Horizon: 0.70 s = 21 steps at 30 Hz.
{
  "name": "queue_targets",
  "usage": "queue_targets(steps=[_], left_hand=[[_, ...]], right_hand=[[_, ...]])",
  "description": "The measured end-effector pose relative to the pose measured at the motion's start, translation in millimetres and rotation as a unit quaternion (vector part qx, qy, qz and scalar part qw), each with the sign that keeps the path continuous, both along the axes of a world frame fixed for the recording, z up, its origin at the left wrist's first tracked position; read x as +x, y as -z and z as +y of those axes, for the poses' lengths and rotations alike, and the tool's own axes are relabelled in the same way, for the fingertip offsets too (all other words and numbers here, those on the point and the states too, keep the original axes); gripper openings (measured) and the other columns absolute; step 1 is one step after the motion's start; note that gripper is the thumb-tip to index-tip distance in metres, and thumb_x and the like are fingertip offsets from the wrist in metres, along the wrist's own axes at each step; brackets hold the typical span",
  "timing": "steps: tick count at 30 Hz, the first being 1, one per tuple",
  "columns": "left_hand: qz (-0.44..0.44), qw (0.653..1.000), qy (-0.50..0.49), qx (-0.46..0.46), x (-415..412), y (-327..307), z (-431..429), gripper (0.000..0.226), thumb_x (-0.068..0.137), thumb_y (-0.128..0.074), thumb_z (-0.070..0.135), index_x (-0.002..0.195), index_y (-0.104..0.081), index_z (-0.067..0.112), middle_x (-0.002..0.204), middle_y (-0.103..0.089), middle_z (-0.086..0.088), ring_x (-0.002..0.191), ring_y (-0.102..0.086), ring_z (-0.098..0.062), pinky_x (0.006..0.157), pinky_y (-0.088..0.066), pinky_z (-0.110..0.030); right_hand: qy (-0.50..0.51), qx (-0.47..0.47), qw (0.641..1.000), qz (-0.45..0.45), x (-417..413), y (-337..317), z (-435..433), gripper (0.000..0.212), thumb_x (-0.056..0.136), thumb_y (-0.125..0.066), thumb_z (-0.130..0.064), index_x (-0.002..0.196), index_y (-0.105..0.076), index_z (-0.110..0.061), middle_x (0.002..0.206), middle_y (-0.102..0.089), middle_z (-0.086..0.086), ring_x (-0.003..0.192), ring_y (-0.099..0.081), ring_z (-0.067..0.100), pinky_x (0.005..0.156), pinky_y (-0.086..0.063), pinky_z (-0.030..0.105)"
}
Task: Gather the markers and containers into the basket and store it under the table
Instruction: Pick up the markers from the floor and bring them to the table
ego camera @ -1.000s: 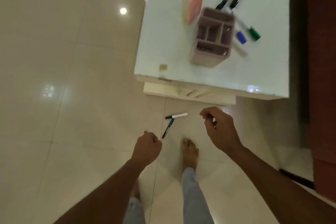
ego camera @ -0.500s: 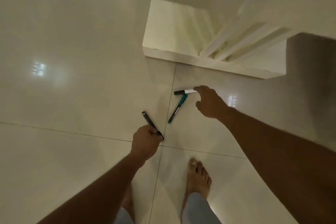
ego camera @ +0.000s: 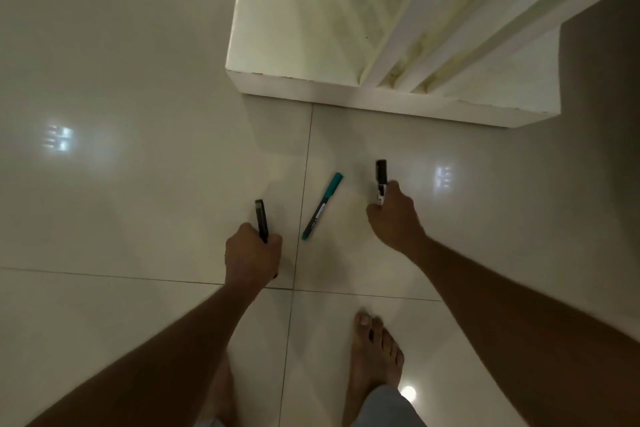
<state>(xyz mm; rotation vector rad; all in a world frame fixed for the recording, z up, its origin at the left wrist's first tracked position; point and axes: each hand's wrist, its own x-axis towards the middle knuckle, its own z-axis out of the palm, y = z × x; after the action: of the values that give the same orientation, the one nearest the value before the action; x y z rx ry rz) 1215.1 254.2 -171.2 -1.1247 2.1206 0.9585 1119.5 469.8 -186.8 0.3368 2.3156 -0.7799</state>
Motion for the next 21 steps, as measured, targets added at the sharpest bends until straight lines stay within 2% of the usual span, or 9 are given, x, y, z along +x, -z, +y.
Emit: queue_targets(steps=[3, 5, 7, 10, 11, 13, 16, 18, 21], left_hand=[[0.065, 0.995, 0.027, 0.072, -24.1, -12.1, 7.3, 0.017, 0.091, -0.056, 0.022, 0.097, -0.053, 0.006, 0.087, -0.062, -0.01, 0.069, -0.065, -0.024, 0.058, -0.058, -0.037], [0.073, 0.99, 0.045, 0.114, -43.2, -14.9, 16.6, 0.016, 0.093, -0.053, 0.021, 0.101, -0.054, 0.006, 0.089, -0.06, -0.007, 0.067, -0.06, -0.017, 0.048, -0.053, -0.023], [0.063, 0.986, 0.023, 0.155, -57.6, -15.0, 27.6, 0.019, 0.095, -0.051, 0.021, 0.103, -0.055, 0.004, 0.089, -0.058, -0.007, 0.067, -0.054, -0.014, 0.048, -0.045, -0.021], [0.027, 0.96, -0.1, 0.258, -62.5, -10.0, 35.8, 0.019, 0.096, -0.045, 0.02, 0.105, -0.054, 0.006, 0.099, -0.062, -0.015, 0.087, -0.063, -0.026, 0.082, -0.055, -0.037], [0.014, 0.947, -0.139, 0.291, -60.3, -10.8, 36.4, 0.017, 0.096, -0.042, 0.018, 0.102, -0.054, 0.008, 0.1, -0.063, -0.015, 0.09, -0.063, -0.028, 0.09, -0.052, -0.042], [-0.001, 0.925, -0.196, 0.325, -51.9, -13.7, 37.7, 0.014, 0.095, -0.04, 0.012, 0.095, -0.054, 0.009, 0.09, -0.061, -0.011, 0.083, -0.061, -0.023, 0.089, -0.05, -0.043], [0.004, 0.905, -0.257, 0.338, -39.3, -28.2, 46.6, 0.01, 0.091, -0.042, 0.007, 0.09, -0.052, 0.008, 0.083, -0.053, -0.009, 0.078, -0.054, -0.02, 0.077, -0.047, -0.035], [-0.002, 0.91, -0.262, 0.321, -30.4, -34.9, 49.8, 0.009, 0.09, -0.044, 0.007, 0.09, -0.053, 0.009, 0.089, -0.056, -0.012, 0.084, -0.055, -0.022, 0.081, -0.048, -0.037], [0.007, 0.947, -0.226, 0.228, -21.5, -41.6, 42.4, 0.009, 0.092, -0.043, 0.011, 0.095, -0.052, 0.009, 0.098, -0.064, -0.016, 0.082, -0.063, -0.025, 0.079, -0.054, -0.042]], right_hand=[[0.2, -0.063, 0.975, -0.071, 21.5, -3.1, -13.4, 0.01, 0.082, -0.055, -0.019, 0.085, -0.059, -0.01, 0.083, -0.063, 0.011, 0.07, -0.059, 0.027, 0.065, -0.054, 0.043], [0.229, -0.103, 0.963, -0.1, 26.0, -5.0, -30.2, 0.014, 0.079, -0.062, -0.025, 0.073, -0.06, -0.013, 0.071, -0.059, 0.006, 0.063, -0.053, 0.02, 0.057, -0.045, 0.035], [0.223, -0.132, 0.961, -0.097, 24.6, -2.5, -49.7, 0.02, 0.079, -0.072, -0.03, 0.074, -0.065, -0.011, 0.066, -0.059, 0.003, 0.059, -0.051, 0.016, 0.053, -0.042, 0.029], [0.202, -0.099, 0.972, -0.064, 19.4, 10.4, -74.0, 0.022, 0.079, -0.073, -0.029, 0.076, -0.064, -0.009, 0.068, -0.062, 0.005, 0.054, -0.053, 0.015, 0.046, -0.04, 0.024], [0.199, -0.076, 0.975, -0.06, 18.6, 14.1, -78.5, 0.019, 0.081, -0.07, -0.026, 0.08, -0.064, -0.008, 0.073, -0.064, 0.007, 0.056, -0.055, 0.016, 0.045, -0.04, 0.024], [0.166, -0.043, 0.983, -0.073, 20.0, 16.7, -80.7, 0.01, 0.083, -0.063, -0.016, 0.086, -0.063, -0.007, 0.081, -0.064, 0.01, 0.062, -0.058, 0.02, 0.046, -0.038, 0.024], [0.091, -0.026, 0.99, -0.106, 29.2, 7.7, -77.5, 0.012, 0.088, -0.055, -0.012, 0.091, -0.064, -0.005, 0.084, -0.062, 0.009, 0.07, -0.059, 0.023, 0.051, -0.039, 0.025], [0.094, -0.022, 0.99, -0.1, 36.3, -6.2, -72.8, 0.021, 0.093, -0.05, -0.014, 0.104, -0.064, -0.002, 0.093, -0.063, 0.01, 0.08, -0.061, 0.025, 0.06, -0.041, 0.027], [0.172, -0.004, 0.984, -0.044, 48.7, -29.5, -55.4, 0.026, 0.098, -0.046, -0.021, 0.111, -0.061, -0.004, 0.103, -0.064, 0.009, 0.092, -0.061, 0.029, 0.068, -0.04, 0.028]])
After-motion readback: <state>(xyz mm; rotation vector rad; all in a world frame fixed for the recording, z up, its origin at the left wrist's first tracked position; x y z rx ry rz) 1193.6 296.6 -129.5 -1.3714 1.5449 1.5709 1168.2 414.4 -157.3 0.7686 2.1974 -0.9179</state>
